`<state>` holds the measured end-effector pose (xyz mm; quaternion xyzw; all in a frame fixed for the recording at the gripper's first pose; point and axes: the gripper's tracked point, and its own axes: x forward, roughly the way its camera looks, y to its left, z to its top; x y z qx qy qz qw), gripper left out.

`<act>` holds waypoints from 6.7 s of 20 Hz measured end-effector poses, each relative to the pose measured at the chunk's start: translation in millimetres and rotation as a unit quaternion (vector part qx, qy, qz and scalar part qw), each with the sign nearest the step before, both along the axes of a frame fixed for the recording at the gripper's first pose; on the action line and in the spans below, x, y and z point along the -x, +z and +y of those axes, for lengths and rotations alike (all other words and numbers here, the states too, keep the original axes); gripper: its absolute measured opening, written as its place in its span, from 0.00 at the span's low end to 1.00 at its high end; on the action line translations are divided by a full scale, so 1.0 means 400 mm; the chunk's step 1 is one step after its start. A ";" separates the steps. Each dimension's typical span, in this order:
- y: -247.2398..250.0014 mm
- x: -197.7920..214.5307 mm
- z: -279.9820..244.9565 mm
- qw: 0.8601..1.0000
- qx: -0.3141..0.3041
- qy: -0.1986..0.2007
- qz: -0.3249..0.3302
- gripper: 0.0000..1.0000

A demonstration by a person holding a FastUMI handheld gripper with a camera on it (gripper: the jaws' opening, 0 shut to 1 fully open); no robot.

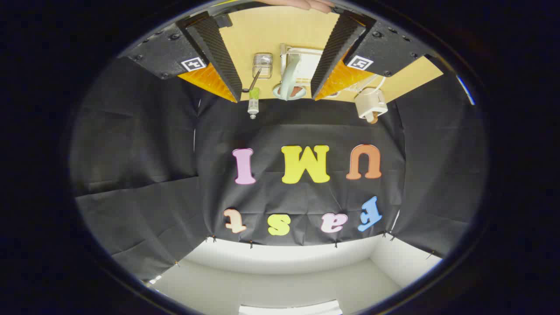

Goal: Take the plate from the dish rack, then take the spoon from the basket and place it into the plate.

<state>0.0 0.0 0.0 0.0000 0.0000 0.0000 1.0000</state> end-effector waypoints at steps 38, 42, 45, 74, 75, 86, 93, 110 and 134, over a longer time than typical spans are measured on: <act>-0.220 -0.695 0.005 0.888 0.106 -0.119 0.432 1.00; -0.245 -0.757 -0.013 0.871 0.113 -0.134 0.459 0.88; -0.267 -0.778 -0.002 0.861 0.102 -0.130 0.481 0.76; 0.032 -0.556 0.121 0.887 0.148 -0.189 0.395 0.12; 0.023 -0.531 0.118 0.893 0.134 -0.169 0.395 0.12; -0.299 -0.251 0.186 0.908 -0.049 0.033 0.416 0.12; -0.556 -0.192 0.184 0.885 -0.087 0.069 0.453 0.11; -0.726 -0.239 0.099 0.890 -0.093 0.061 0.443 0.23; -0.420 -0.684 -0.150 0.985 0.053 0.008 0.162 1.00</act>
